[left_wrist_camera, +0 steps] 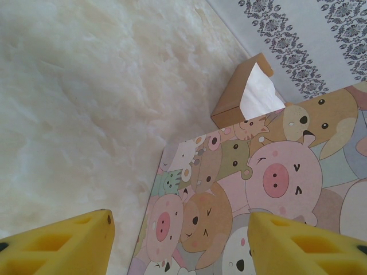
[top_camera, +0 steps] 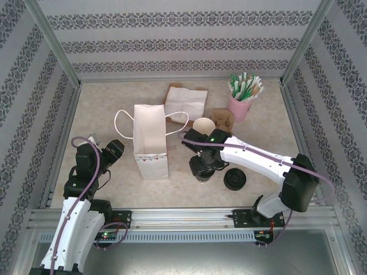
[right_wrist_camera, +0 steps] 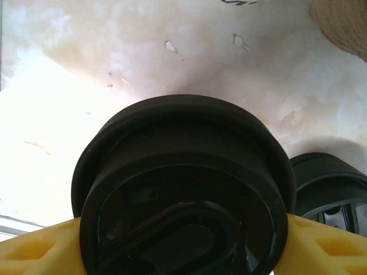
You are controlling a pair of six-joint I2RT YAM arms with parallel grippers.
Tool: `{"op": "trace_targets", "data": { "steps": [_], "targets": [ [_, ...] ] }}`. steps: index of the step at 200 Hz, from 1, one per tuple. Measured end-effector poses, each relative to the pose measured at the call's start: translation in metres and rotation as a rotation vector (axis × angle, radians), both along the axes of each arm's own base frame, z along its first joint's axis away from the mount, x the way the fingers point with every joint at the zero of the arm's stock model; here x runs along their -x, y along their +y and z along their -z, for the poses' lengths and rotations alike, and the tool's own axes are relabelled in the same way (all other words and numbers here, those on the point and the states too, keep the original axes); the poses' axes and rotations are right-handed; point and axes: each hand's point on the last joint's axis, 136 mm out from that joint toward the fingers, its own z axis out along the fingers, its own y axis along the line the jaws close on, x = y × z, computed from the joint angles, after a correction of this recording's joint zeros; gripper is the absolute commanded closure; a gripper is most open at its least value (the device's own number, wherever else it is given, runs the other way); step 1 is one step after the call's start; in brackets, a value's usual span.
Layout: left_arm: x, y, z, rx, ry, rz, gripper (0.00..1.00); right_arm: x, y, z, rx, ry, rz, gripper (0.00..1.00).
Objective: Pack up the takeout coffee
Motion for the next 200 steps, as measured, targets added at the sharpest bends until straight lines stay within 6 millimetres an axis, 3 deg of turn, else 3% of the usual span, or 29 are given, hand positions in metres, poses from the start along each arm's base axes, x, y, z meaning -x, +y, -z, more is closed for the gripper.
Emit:
{"op": "trace_targets", "data": {
  "steps": [200],
  "targets": [
    [-0.002,-0.003,-0.004,0.009,0.000,0.013,0.36,-0.006,-0.008,-0.012,-0.018,-0.035,0.050,0.21]
  ]
}}
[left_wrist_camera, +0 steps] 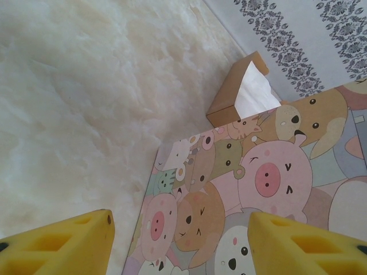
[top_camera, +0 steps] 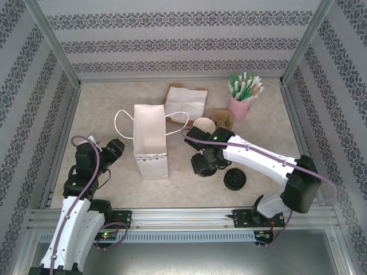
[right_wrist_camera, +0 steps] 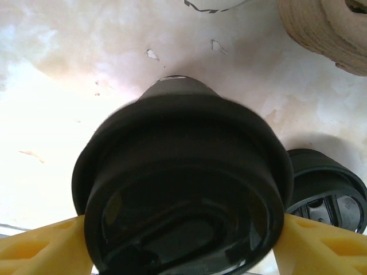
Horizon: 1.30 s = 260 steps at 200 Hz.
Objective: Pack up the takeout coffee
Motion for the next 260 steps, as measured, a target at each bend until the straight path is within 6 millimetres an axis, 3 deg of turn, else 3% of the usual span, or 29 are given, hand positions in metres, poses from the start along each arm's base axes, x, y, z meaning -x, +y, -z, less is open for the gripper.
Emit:
{"op": "trace_targets", "data": {
  "steps": [92,119,140,167,195,230,260],
  "targets": [
    [0.000,-0.002,0.001,0.007,0.007,0.012,0.36,-0.006,0.000,-0.005,-0.017,-0.017,0.016,0.22],
    [-0.001,-0.002,-0.001,0.007,0.002,0.013,0.36,-0.012,-0.001,-0.018,-0.046,-0.075,0.043,0.25],
    [-0.001,-0.002,-0.007,0.007,-0.010,0.012,0.36,-0.020,-0.007,-0.039,-0.112,-0.152,0.096,0.30],
    [-0.002,-0.002,-0.013,0.006,-0.024,0.012,0.36,-0.032,-0.027,-0.067,-0.199,-0.266,0.207,0.37],
    [-0.003,-0.002,-0.016,0.002,-0.033,0.015,0.36,-0.043,-0.057,-0.079,-0.224,-0.358,0.314,0.44],
    [-0.004,-0.003,-0.027,-0.012,-0.057,0.024,0.36,-0.071,-0.087,-0.075,-0.216,-0.417,0.415,0.58],
    [-0.007,-0.003,-0.045,-0.034,-0.094,0.036,0.36,-0.103,-0.101,-0.057,-0.197,-0.416,0.455,0.60]
  ]
}}
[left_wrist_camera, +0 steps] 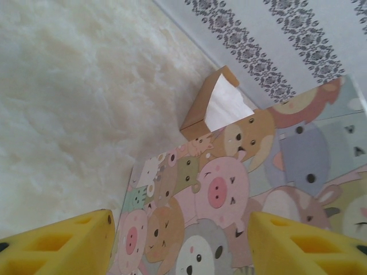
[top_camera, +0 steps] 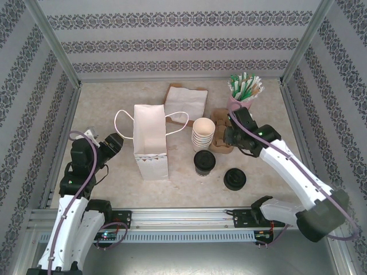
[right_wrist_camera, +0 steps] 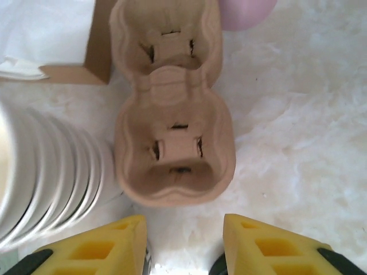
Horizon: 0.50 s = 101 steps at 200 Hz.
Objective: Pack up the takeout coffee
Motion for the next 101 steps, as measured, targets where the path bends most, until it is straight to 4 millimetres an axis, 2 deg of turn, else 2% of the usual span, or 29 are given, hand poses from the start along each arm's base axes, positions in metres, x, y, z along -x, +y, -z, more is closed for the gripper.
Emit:
{"op": "trace_targets", "data": {
  "steps": [39,70,101],
  "targets": [
    [0.003,0.002,-0.024,-0.043,-0.038,0.011,0.36,-0.038,-0.001,0.030,-0.005,0.040,-0.036,0.58],
    [0.007,0.004,-0.043,-0.070,-0.076,0.010,0.36,-0.057,0.002,0.052,0.002,0.085,-0.079,0.60],
    [0.009,0.003,-0.058,-0.079,-0.111,0.020,0.36,-0.070,0.005,0.062,-0.013,0.094,-0.109,0.62]
  ]
}}
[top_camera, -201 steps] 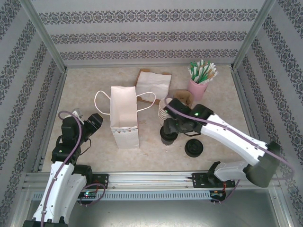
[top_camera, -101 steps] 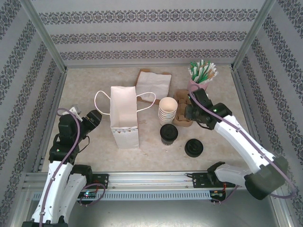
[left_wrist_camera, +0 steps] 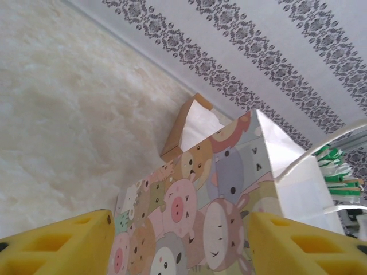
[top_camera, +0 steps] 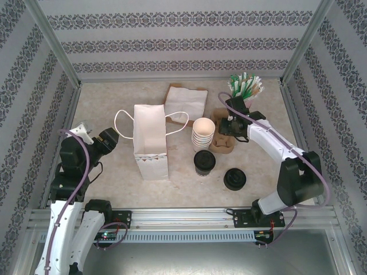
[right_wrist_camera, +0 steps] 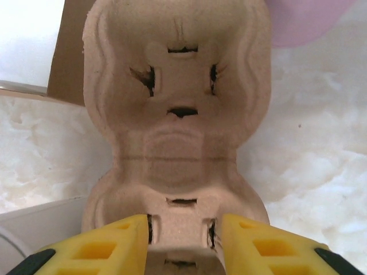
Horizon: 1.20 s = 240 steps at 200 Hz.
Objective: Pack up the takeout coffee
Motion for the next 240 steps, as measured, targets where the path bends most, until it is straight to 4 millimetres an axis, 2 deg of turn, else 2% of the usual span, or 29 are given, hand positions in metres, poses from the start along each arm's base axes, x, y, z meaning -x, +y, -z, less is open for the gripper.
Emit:
{"op": "trace_targets", "data": {
  "steps": [36,112,240],
  "targets": [
    [0.002,-0.007,-0.008,0.005,-0.019,0.042,0.35,-0.013,0.007,0.008,-0.010,0.009,-0.025,0.62],
    [0.006,-0.012,-0.011,-0.002,-0.027,0.079,0.32,-0.019,0.010,0.023,-0.004,0.043,-0.038,0.53],
    [0.009,-0.011,-0.012,-0.010,-0.032,0.074,0.32,-0.030,0.008,0.033,0.030,0.064,-0.025,0.53]
  ]
}}
